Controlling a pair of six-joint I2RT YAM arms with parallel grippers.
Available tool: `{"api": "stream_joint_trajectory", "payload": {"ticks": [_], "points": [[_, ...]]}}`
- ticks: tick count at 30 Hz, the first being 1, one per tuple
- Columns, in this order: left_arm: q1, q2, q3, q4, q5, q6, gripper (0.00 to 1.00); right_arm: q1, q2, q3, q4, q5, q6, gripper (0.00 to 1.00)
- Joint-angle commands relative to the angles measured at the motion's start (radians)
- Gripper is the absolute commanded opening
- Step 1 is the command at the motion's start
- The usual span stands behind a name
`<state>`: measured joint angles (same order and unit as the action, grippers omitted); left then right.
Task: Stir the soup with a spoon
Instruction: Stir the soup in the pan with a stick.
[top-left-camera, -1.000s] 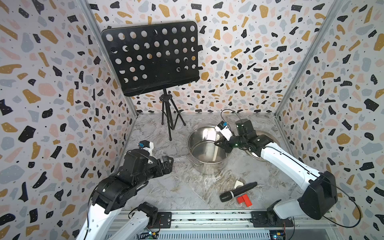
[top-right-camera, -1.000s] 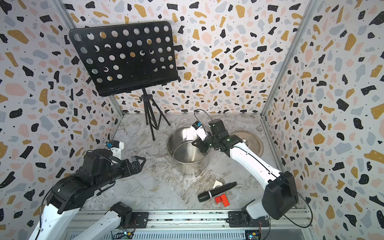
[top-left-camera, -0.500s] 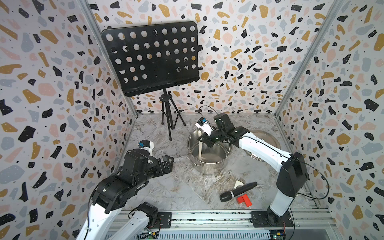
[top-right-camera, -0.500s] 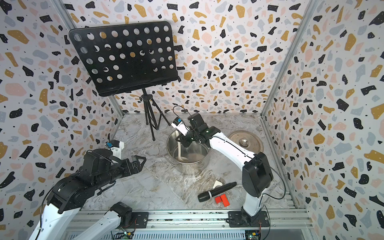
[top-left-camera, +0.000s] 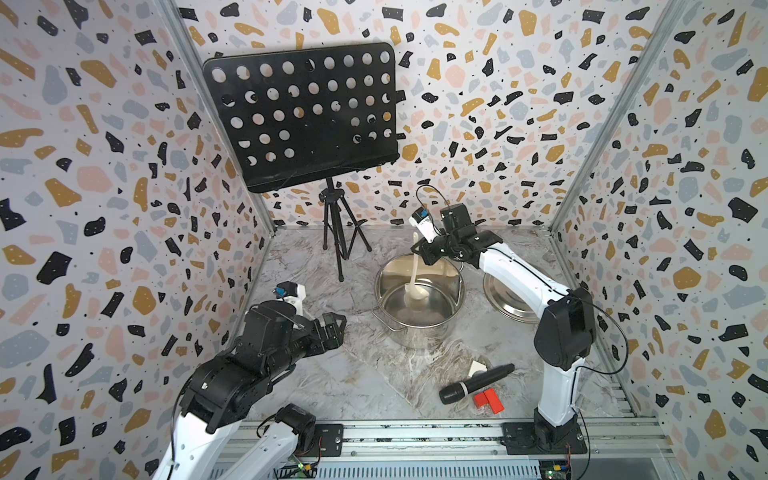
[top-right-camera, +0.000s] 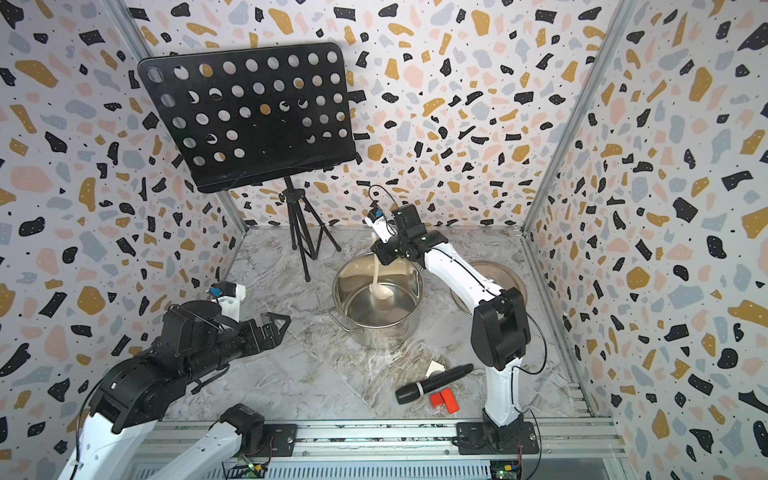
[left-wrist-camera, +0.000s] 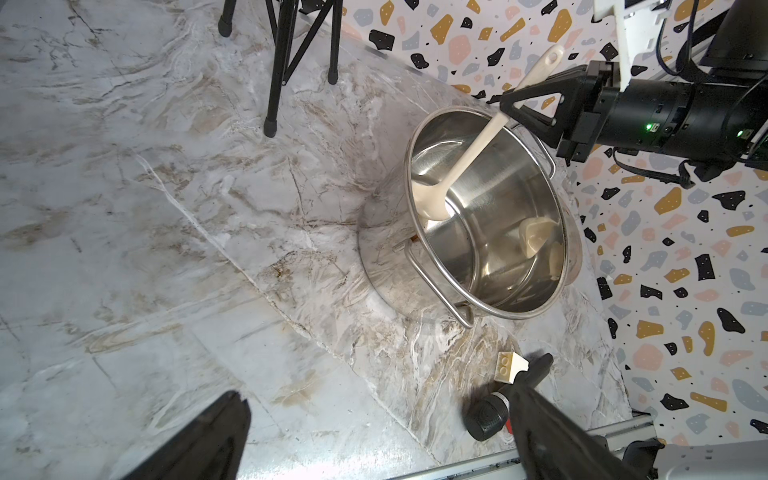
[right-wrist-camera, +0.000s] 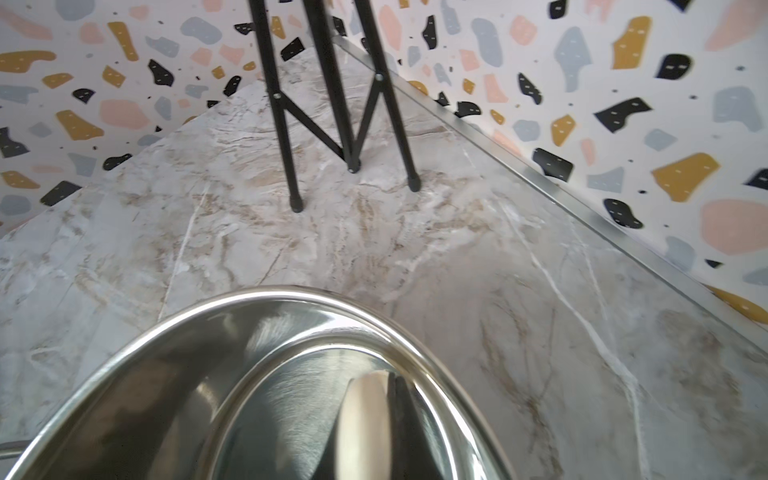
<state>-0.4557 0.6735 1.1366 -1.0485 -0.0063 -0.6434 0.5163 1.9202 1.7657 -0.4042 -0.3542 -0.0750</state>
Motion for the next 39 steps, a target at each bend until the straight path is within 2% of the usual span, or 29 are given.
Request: {"api": "stream_joint_trajectory", "payload": {"ticks": [1, 6, 11, 15, 18, 23, 29, 39], "points": [[-0.001, 0.001, -0.007, 0.031, -0.003, 0.003, 1.0, -0.051, -0.125, -0.052, -0.028, 0.009, 0.011, 0.0], [-0.001, 0.004, -0.007, 0.039, 0.0, 0.006, 0.99, -0.113, -0.239, -0.207, -0.028, 0.004, 0.016, 0.0], [-0.001, 0.002, -0.01, 0.038, 0.0, 0.015, 0.99, -0.112, -0.366, -0.358, -0.055, -0.028, 0.016, 0.0], [-0.002, 0.001, -0.021, 0.042, 0.0, 0.017, 0.99, -0.084, -0.474, -0.474, -0.035, -0.081, 0.03, 0.0], [-0.002, 0.004, -0.029, 0.054, 0.003, 0.02, 0.99, -0.03, -0.521, -0.504, -0.032, -0.095, 0.012, 0.0], [-0.001, 0.028, -0.028, 0.082, 0.017, 0.024, 0.99, 0.107, -0.505, -0.458, -0.045, -0.077, -0.035, 0.0], [-0.001, 0.029, -0.028, 0.084, 0.015, 0.03, 0.99, 0.226, -0.373, -0.322, -0.029, -0.047, -0.048, 0.0], [-0.001, -0.009, -0.039, 0.04, -0.007, 0.028, 0.99, 0.235, -0.067, 0.006, -0.05, 0.066, -0.057, 0.0]]}}
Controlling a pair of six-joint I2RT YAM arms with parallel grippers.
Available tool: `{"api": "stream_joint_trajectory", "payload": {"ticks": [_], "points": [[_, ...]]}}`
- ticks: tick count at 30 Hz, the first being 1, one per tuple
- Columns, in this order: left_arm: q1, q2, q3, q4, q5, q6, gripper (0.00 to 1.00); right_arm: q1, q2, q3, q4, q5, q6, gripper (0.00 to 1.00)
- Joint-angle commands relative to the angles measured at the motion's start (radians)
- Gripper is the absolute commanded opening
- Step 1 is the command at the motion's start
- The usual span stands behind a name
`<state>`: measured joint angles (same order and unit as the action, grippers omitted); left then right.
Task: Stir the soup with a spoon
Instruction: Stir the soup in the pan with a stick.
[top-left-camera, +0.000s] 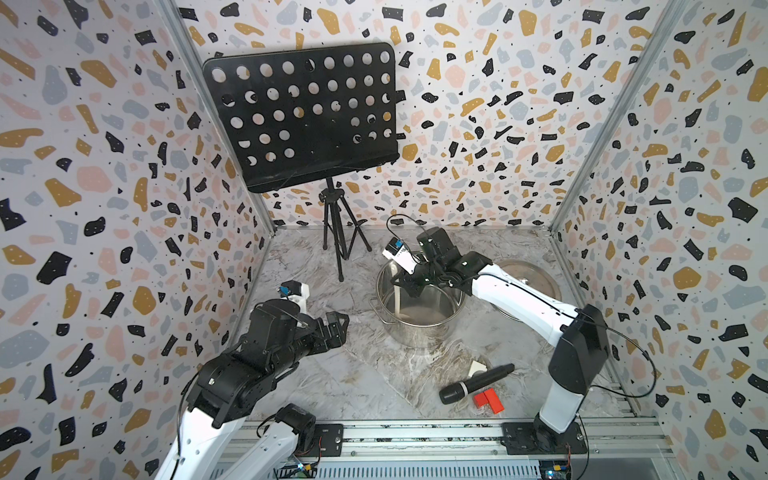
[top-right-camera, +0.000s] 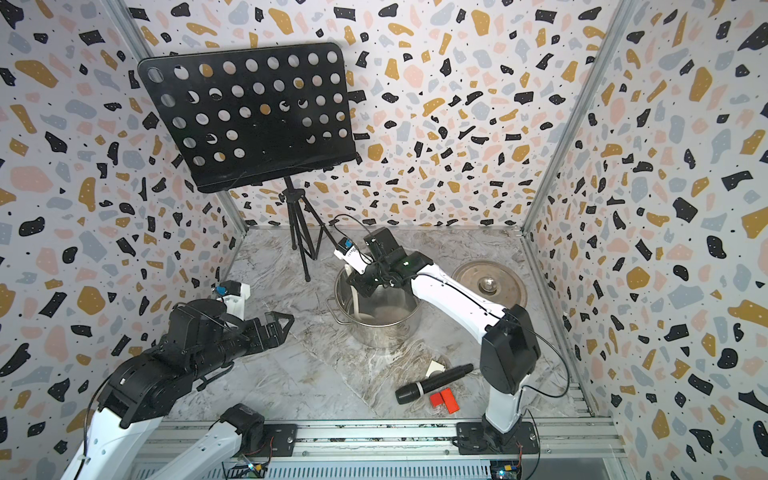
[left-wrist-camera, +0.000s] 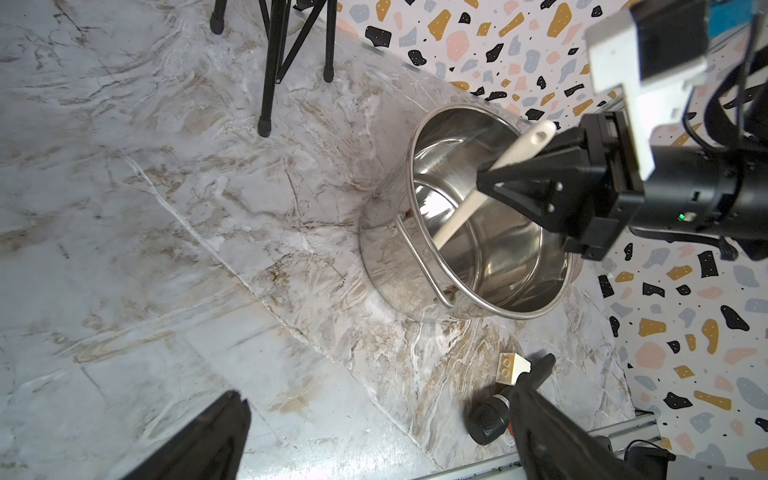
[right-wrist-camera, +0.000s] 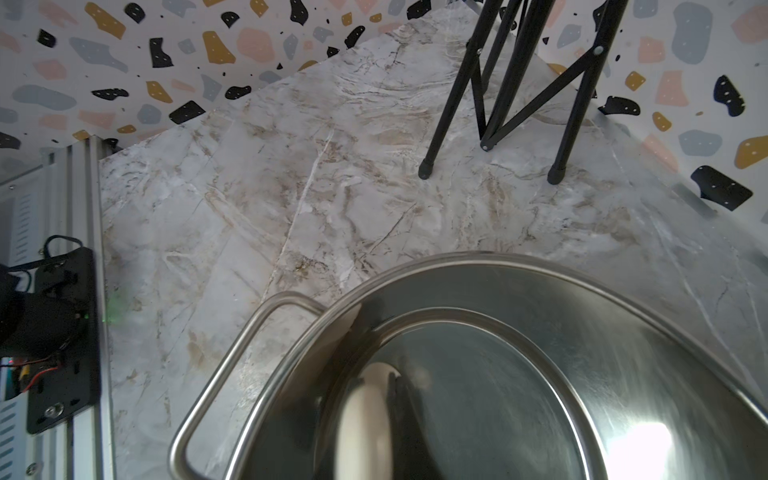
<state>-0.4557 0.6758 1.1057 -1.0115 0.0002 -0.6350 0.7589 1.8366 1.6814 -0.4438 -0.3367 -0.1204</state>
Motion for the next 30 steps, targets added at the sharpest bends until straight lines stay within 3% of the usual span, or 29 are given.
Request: {"api": "stream_joint_trajectory", "payload": {"ticks": [1, 6, 12, 24, 30], "points": [[-0.002, -0.015, -0.007, -0.001, -0.015, 0.019, 0.99, -0.017, 0.04, 0.122, -0.021, 0.058, -0.005, 0.0], [0.0, -0.023, 0.006, -0.022, -0.027, 0.015, 1.0, -0.078, 0.1, 0.197, -0.038, 0.095, 0.041, 0.0], [-0.001, -0.035, 0.008, -0.038, -0.037, 0.015, 0.99, -0.185, 0.071, 0.151, -0.041, 0.105, 0.101, 0.0], [-0.001, -0.045, 0.02, -0.035, -0.075, 0.02, 0.99, -0.321, -0.221, -0.204, -0.038, 0.035, 0.063, 0.0], [-0.001, -0.058, 0.024, -0.021, -0.118, 0.022, 0.99, -0.317, -0.363, -0.379, 0.031, -0.125, 0.13, 0.0]]}}
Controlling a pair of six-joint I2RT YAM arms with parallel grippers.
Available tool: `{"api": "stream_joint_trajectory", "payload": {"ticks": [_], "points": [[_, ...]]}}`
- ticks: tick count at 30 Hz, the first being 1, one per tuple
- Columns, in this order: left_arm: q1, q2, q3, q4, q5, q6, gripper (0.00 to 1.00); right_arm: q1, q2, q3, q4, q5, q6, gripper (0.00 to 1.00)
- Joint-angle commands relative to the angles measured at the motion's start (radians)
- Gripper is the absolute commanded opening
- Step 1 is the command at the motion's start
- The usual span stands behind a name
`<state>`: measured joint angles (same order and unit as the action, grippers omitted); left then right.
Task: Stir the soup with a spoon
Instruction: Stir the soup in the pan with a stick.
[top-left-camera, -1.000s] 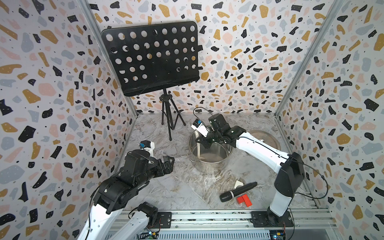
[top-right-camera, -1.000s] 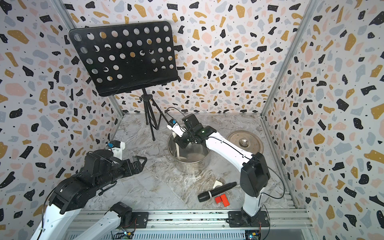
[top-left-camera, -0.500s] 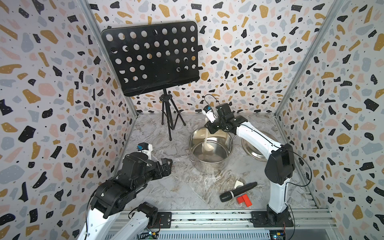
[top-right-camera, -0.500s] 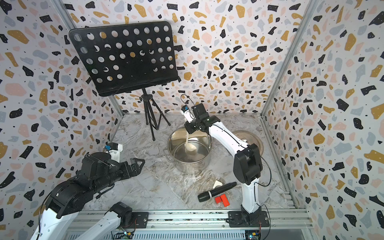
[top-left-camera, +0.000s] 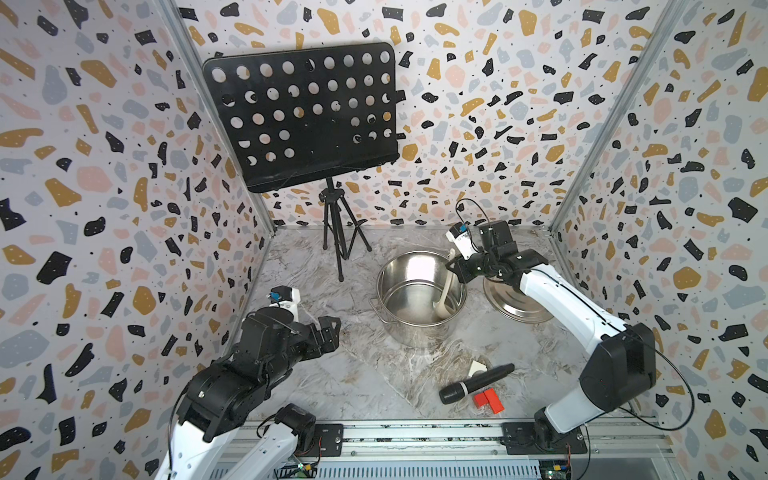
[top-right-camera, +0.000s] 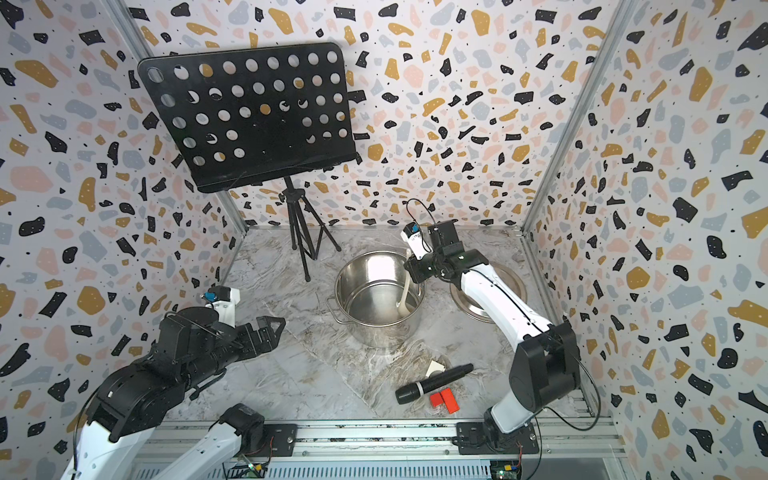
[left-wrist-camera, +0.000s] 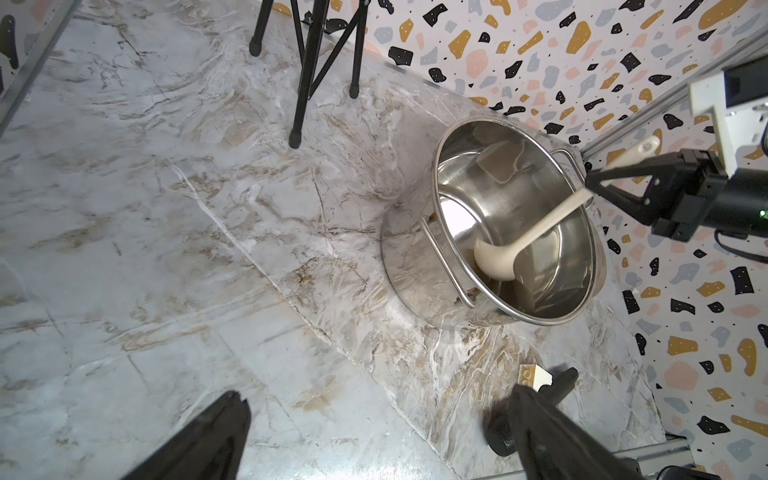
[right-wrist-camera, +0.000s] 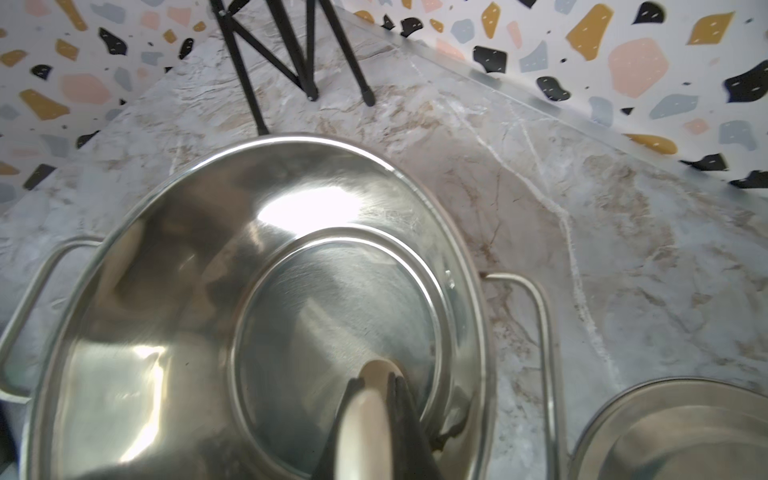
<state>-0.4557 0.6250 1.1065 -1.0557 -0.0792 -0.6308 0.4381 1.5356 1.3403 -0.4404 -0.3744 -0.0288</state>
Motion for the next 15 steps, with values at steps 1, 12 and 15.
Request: {"api": "stream_joint_trajectory", "payload": {"ticks": [1, 12, 15], "points": [[0.0, -0.008, 0.025, 0.027, -0.046, 0.021, 0.99, 0.01, -0.079, -0.057, 0.045, -0.102, 0.049, 0.0], [-0.001, -0.013, 0.019, 0.057, -0.083, 0.017, 1.0, 0.242, -0.058, -0.008, 0.043, -0.089, -0.084, 0.0], [-0.001, -0.017, 0.016, 0.054, -0.083, 0.016, 1.0, 0.29, 0.008, 0.053, 0.041, -0.076, -0.106, 0.0]]}}
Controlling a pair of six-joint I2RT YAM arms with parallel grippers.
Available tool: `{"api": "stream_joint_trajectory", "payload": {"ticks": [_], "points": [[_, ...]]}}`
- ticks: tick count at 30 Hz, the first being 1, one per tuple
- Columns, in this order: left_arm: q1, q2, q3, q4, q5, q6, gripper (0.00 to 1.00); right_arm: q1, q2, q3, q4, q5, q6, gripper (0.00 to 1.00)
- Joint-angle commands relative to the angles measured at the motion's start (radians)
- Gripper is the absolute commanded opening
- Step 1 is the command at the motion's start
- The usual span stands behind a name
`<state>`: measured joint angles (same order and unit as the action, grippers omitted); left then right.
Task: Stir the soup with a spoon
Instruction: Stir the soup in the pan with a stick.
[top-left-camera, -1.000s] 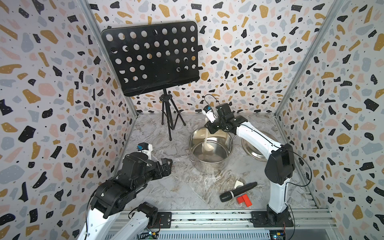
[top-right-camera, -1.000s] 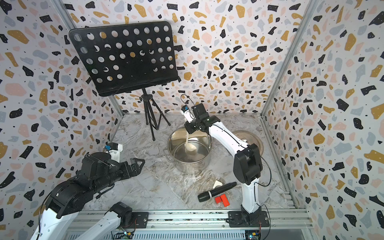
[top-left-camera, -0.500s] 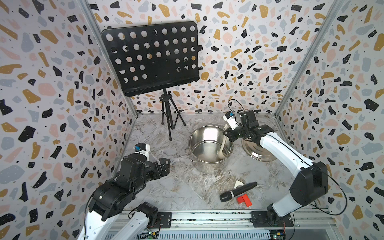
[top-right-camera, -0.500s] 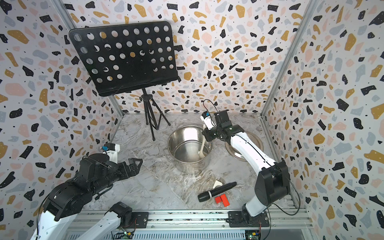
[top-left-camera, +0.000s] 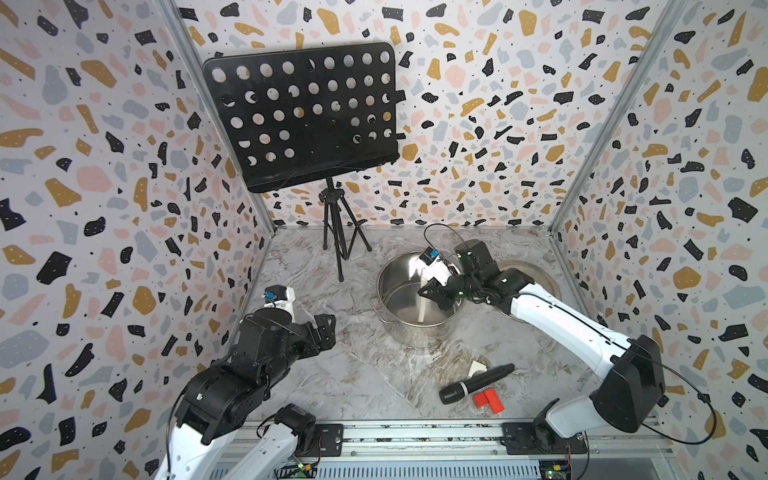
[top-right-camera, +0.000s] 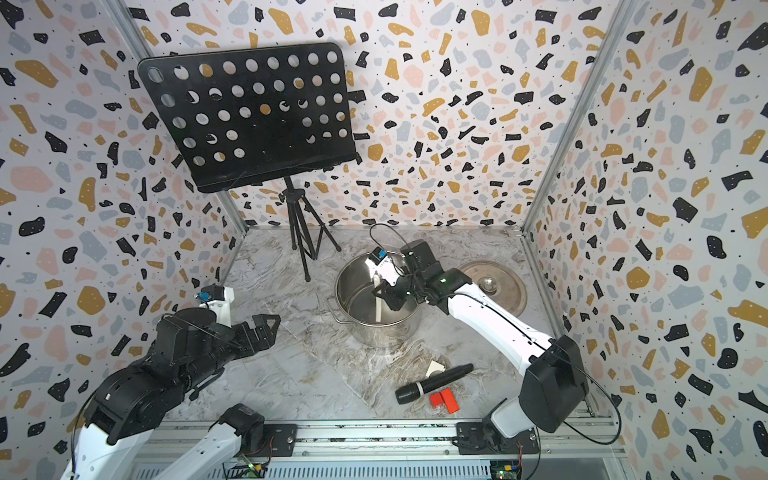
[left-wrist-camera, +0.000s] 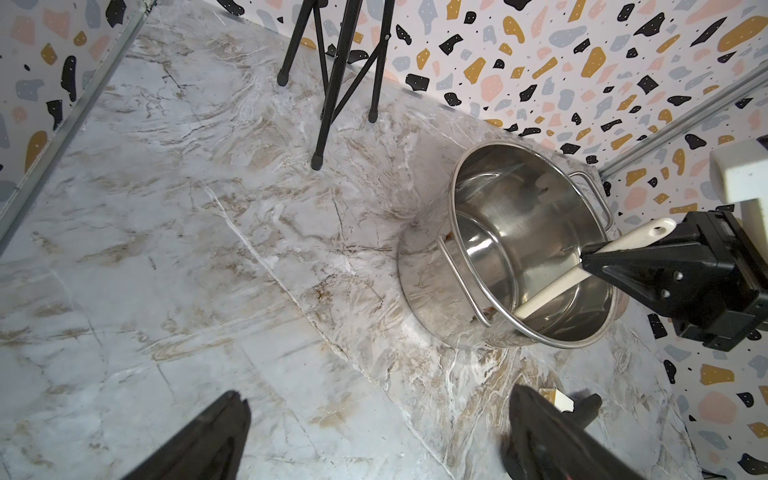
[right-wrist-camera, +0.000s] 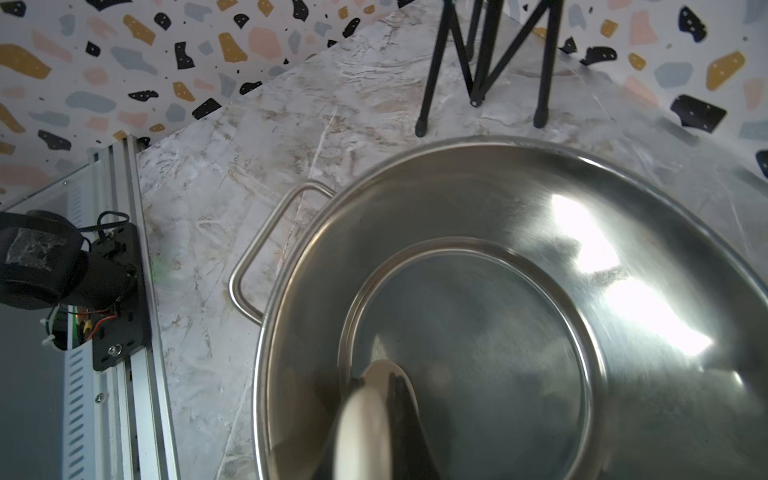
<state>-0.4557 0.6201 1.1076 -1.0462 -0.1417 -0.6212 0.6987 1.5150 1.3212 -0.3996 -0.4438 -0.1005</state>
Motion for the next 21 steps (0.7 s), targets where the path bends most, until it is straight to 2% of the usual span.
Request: {"api": "stream_joint_trajectory", "payload": {"ticks": [1, 11, 17, 21], "points": [[-0.001, -0.013, 0.014, 0.041, -0.022, 0.006, 0.99, 0.04, 0.052, 0.099, -0.002, -0.005, -0.037, 0.0], [0.0, -0.006, 0.031, 0.038, -0.017, 0.002, 1.0, 0.051, 0.297, 0.383, -0.062, 0.05, -0.066, 0.0], [-0.001, -0.009, 0.034, 0.02, -0.013, 0.002, 0.99, -0.006, 0.402, 0.527, -0.073, 0.081, -0.034, 0.0], [-0.001, -0.015, 0.028, 0.011, -0.006, -0.004, 1.0, -0.071, 0.419, 0.551, -0.074, 0.091, -0.003, 0.0]]}}
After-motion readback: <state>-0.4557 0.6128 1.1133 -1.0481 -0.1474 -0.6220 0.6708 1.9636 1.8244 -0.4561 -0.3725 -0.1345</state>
